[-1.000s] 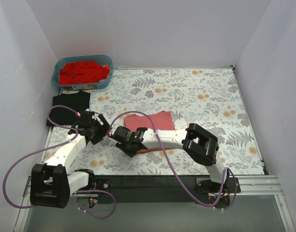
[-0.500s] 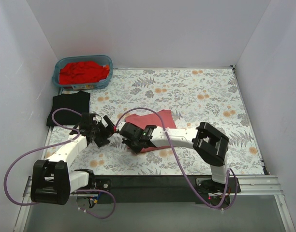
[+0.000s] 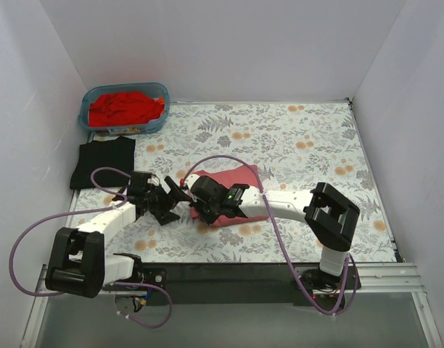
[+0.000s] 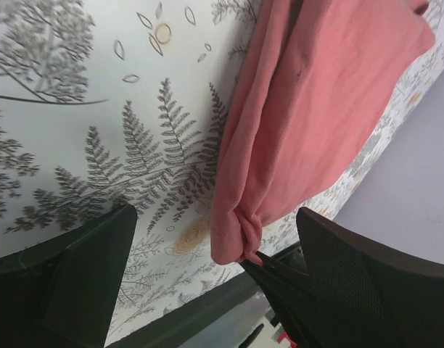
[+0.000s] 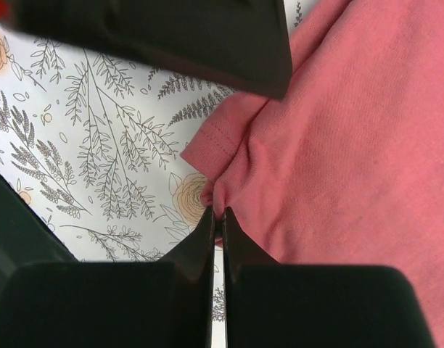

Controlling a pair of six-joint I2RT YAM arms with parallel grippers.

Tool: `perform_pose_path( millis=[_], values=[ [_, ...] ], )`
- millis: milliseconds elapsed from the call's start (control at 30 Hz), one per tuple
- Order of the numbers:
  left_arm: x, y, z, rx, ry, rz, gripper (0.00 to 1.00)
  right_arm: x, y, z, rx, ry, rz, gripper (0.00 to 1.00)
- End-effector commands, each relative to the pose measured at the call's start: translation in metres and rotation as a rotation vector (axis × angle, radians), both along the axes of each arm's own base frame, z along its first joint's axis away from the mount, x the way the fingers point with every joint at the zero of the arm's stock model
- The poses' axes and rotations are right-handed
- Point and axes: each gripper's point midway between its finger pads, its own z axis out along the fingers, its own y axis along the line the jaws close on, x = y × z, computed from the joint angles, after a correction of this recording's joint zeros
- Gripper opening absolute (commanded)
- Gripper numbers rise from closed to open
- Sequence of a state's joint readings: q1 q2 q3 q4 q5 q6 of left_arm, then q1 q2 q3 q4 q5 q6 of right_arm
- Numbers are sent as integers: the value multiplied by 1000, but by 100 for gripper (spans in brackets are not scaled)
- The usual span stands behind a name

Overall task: Fold and stack the t-shirts
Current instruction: Neatly place the folded tshirt to the corner

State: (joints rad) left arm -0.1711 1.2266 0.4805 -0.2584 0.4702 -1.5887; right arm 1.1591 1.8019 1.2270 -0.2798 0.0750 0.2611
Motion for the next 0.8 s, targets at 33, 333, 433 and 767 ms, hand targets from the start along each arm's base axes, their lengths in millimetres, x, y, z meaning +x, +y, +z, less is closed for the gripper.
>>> perform_pose_path(
  millis=[33, 333, 433, 767],
  values=[
    [-8, -21, -4, -55, 44, -19, 92, 3, 9, 26, 103, -17, -8, 1],
    [-2, -41, -16, -52, 67, 5, 84, 1, 11, 22, 117, 4, -9, 1],
    [-2, -48, -18, -48, 74, 13, 77, 2, 11, 24, 122, -1, -12, 1],
    [-7, -41, -25, -28, 48, 119, 33, 2, 11, 22, 135, 5, -28, 1]
  ],
)
